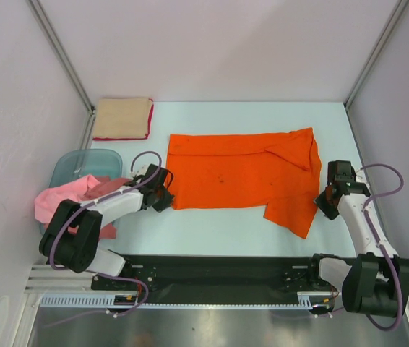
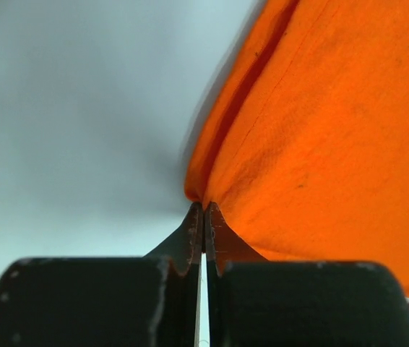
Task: Fold and stack the t-shirts
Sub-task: Fold the tshirt
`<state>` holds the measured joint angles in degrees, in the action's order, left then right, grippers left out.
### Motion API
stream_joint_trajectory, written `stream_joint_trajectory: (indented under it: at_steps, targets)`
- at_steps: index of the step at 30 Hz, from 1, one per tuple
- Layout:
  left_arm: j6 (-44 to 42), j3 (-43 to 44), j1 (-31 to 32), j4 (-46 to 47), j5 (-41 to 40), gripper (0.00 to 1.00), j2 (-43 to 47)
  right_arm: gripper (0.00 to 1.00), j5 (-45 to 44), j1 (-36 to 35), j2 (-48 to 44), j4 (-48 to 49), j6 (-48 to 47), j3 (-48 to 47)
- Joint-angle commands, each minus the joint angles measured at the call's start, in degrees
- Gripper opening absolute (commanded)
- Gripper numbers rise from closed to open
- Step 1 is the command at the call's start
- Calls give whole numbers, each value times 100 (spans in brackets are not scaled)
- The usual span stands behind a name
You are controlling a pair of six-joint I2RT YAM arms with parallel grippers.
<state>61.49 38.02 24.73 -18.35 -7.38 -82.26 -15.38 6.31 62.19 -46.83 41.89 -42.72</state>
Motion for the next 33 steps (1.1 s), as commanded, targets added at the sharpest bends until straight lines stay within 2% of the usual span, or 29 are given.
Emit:
stream_joint_trajectory:
  at_steps: [1,9,17,23,24,27,29,33]
  targets:
    - [-41,-242,41,-126,113,0,43,41,-54,11,275,182,127,123]
    - [-181,-365,41,33,158,0,298,48,316,-261,557,1333,74,809]
    - [-226,-410,41,33,96,0,483,49,0,-481,855,1510,311,985]
    - [-129,-418,41,7,105,0,570,38,-273,-499,1224,1255,522,801]
    - [-129,-410,41,-11,70,0,640,23,-290,-499,1242,1177,548,765]
    - [-120,-383,41,-151,-79,0,842,0,-422,-534,1085,948,645,800]
    - [-138,-401,41,-239,-132,0,948,0,-440,-534,883,834,663,879]
    - [-190,-401,41,-397,-282,0,1133,0,-440,-595,-221,290,925,1002]
